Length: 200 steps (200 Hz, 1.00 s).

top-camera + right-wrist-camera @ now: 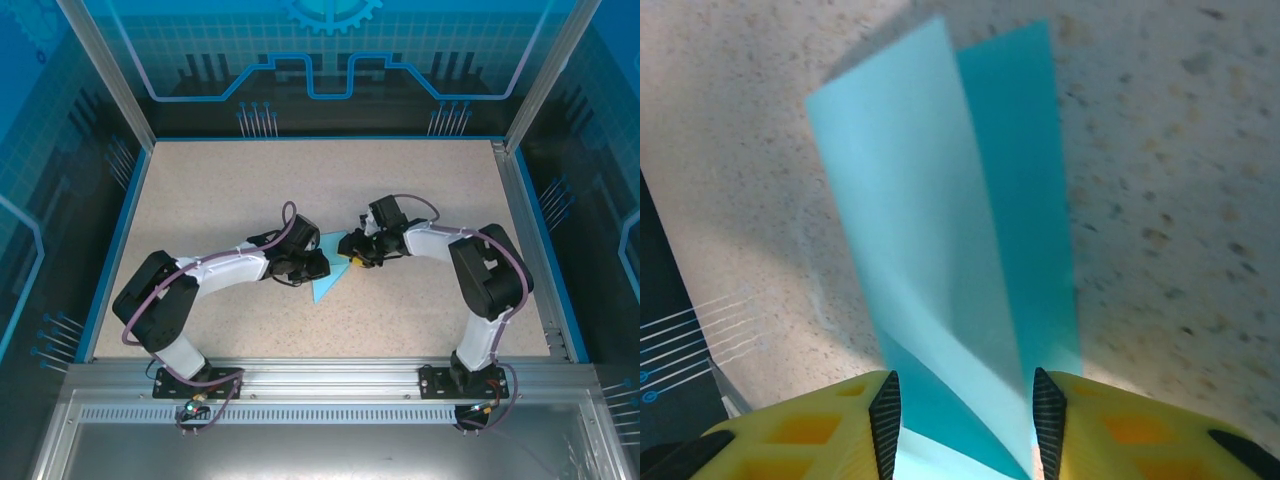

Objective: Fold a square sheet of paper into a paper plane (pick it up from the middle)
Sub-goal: Fourth fold the wing at the center of the table.

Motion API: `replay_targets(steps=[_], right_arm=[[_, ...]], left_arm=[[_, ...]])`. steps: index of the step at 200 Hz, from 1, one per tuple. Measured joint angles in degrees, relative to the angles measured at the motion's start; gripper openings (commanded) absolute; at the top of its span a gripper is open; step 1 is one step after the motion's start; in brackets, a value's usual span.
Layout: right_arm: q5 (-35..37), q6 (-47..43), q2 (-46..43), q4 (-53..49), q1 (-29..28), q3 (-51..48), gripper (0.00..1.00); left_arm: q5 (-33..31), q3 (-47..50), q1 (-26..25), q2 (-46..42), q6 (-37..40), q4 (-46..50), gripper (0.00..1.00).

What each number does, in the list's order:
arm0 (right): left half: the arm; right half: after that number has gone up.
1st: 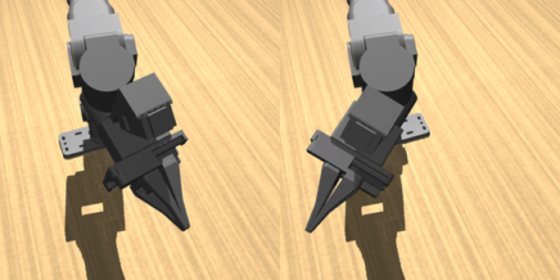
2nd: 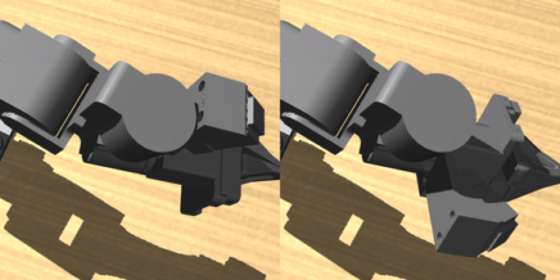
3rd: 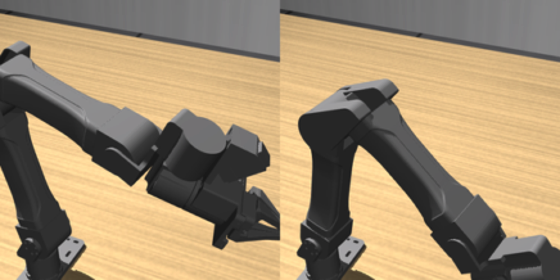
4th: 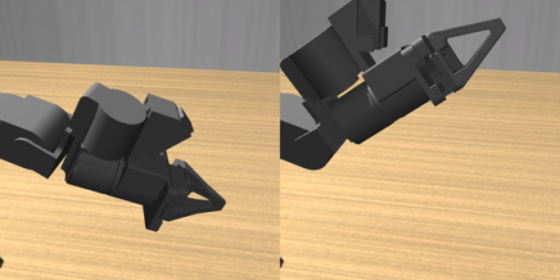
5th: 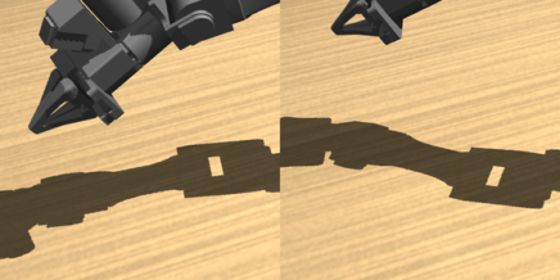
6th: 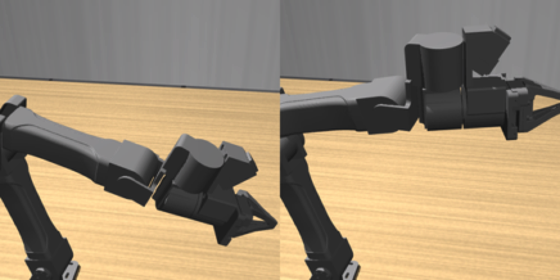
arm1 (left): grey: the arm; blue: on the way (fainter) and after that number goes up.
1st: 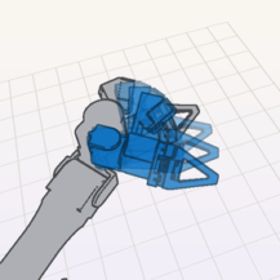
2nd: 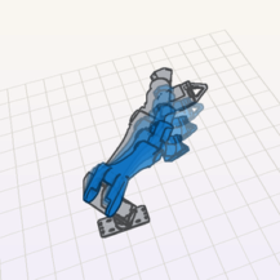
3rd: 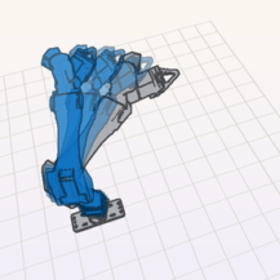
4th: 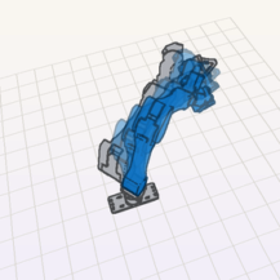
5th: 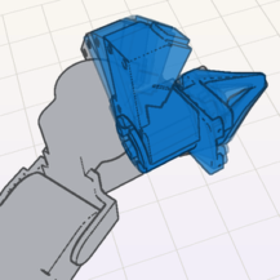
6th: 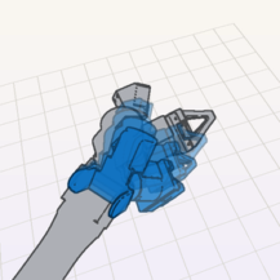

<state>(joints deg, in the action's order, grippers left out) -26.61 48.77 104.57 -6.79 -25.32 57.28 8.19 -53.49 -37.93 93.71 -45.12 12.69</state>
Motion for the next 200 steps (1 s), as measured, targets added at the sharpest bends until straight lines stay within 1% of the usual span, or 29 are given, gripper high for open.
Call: replay_targets(steps=[22,31,48,57,67,92,123,149,200], right_arm=[[-1.73,-1.18,1.18,0.83,0.39,1.66,0.41],[-2.58,-1.73,1.77,0.96,0.7,2.36,0.39],[-3.61,-2.75,3.04,0.9,1.31,3.63,0.36],[-4.0,-3.41,3.63,0.83,1.55,4.26,0.35],[-4.79,-4.04,4.24,0.83,1.75,4.85,0.34],[-6.54,-5.42,4.87,0.5,1.88,5.99,0.32],[-8.81,-6.32,4.94,0.33,1.88,6.27,0.32],[-10.51,-6.47,4.94,0.26,1.88,6.27,0.32],[-13.2,-6.88,4.94,-0.09,1.88,6.49,0.31]], left_arm=[[-0.7,0.24,0.0,0.0,0.02,-1.18,0.25],[-0.9,0.72,0.0,0.0,0.24,-2.21,0.3],[-0.92,1.95,-0.07,0.0,0.26,-3.72,0.35],[-0.96,2.51,-0.2,-0.02,0.5,-4.13,0.4],[-1.2,3.13,-0.72,-0.09,0.55,-4.5,0.44],[-2.95,3.89,-3.34,-0.66,0.9,-4.61,0.5],[-8.09,3.87,-7.15,-0.87,1.09,-3.85,0.52],[-12.85,3.78,-8.87,-0.85,1.36,-2.21,0.53],[-17.92,2.29,-11.34,0.96,1.62,-0.52,0.53]])
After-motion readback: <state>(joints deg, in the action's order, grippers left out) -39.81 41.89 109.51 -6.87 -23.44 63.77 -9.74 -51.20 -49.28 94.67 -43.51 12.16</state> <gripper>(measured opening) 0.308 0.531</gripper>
